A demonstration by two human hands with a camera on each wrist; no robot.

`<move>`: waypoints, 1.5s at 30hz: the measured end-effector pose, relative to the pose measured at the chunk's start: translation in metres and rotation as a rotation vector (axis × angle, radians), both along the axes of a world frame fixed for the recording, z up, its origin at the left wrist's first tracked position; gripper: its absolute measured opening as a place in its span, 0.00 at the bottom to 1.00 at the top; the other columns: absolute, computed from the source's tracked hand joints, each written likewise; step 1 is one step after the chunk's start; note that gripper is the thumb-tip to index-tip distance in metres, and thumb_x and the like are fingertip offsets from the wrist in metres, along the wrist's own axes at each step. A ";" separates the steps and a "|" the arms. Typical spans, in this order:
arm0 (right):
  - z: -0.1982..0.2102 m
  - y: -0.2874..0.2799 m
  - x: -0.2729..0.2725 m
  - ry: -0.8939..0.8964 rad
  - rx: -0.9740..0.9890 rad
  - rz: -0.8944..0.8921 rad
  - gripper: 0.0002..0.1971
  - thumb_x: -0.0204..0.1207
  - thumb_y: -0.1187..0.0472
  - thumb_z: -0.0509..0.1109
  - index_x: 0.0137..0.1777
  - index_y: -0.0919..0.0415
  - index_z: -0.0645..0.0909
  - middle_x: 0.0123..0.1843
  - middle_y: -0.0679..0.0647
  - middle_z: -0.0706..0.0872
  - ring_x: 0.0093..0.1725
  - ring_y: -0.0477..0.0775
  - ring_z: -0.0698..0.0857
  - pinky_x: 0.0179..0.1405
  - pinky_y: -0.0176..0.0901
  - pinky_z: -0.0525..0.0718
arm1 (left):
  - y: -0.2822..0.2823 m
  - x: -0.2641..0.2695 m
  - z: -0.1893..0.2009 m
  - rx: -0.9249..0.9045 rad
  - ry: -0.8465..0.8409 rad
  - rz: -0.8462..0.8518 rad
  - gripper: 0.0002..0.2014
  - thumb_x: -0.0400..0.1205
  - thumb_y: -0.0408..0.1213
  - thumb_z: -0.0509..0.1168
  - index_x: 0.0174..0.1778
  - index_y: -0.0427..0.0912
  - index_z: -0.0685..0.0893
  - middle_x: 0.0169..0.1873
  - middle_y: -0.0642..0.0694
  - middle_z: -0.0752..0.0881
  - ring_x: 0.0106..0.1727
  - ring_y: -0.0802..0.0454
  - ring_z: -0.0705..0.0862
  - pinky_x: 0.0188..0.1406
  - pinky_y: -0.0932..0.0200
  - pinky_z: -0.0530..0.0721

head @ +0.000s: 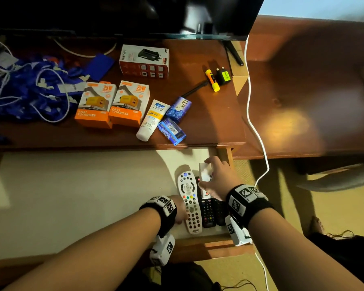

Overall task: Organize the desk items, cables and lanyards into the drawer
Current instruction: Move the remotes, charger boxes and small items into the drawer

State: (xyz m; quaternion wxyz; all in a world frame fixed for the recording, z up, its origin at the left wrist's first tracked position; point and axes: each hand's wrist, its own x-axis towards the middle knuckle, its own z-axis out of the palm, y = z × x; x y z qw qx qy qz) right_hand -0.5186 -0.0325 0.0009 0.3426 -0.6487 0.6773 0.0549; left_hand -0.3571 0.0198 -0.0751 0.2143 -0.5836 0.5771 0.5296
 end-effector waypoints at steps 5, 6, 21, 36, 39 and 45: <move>-0.002 -0.003 0.020 -0.008 0.076 0.023 0.39 0.72 0.48 0.83 0.79 0.48 0.66 0.70 0.57 0.75 0.58 0.58 0.86 0.57 0.47 0.85 | -0.010 0.021 0.023 -0.111 -0.023 -0.060 0.15 0.87 0.47 0.69 0.63 0.40 0.90 0.58 0.41 0.91 0.60 0.43 0.90 0.59 0.53 0.85; -0.005 -0.002 0.027 -0.004 0.085 0.044 0.39 0.71 0.49 0.83 0.79 0.49 0.66 0.70 0.58 0.75 0.60 0.60 0.86 0.60 0.49 0.85 | -0.012 0.034 0.027 -0.141 -0.042 -0.006 0.16 0.86 0.49 0.70 0.59 0.41 0.91 0.55 0.42 0.92 0.58 0.44 0.90 0.59 0.54 0.85; -0.062 0.044 0.113 0.221 0.320 0.365 0.30 0.72 0.57 0.82 0.67 0.60 0.69 0.62 0.61 0.81 0.57 0.63 0.87 0.50 0.51 0.90 | -0.006 0.180 0.092 -0.571 0.077 0.708 0.08 0.85 0.51 0.70 0.44 0.52 0.87 0.37 0.57 0.93 0.42 0.55 0.90 0.50 0.52 0.87; -0.050 -0.010 0.054 0.211 0.054 0.359 0.38 0.75 0.51 0.76 0.83 0.43 0.62 0.77 0.59 0.71 0.76 0.67 0.73 0.72 0.62 0.80 | -0.014 0.065 0.023 -0.200 -0.021 -0.046 0.23 0.87 0.52 0.68 0.77 0.52 0.78 0.71 0.46 0.84 0.70 0.44 0.84 0.64 0.56 0.80; -0.059 -0.017 0.050 0.227 0.230 0.430 0.48 0.75 0.49 0.78 0.88 0.38 0.52 0.90 0.54 0.58 0.86 0.68 0.62 0.79 0.70 0.73 | -0.009 0.048 0.015 -0.177 -0.025 -0.072 0.30 0.87 0.50 0.67 0.84 0.49 0.69 0.74 0.41 0.82 0.71 0.40 0.83 0.64 0.53 0.81; -0.067 -0.015 0.041 0.230 0.288 0.429 0.45 0.77 0.53 0.78 0.88 0.39 0.57 0.86 0.52 0.65 0.82 0.65 0.70 0.76 0.74 0.74 | -0.011 0.030 0.011 -0.193 -0.037 -0.031 0.25 0.86 0.48 0.67 0.78 0.44 0.73 0.69 0.41 0.85 0.68 0.40 0.85 0.63 0.52 0.82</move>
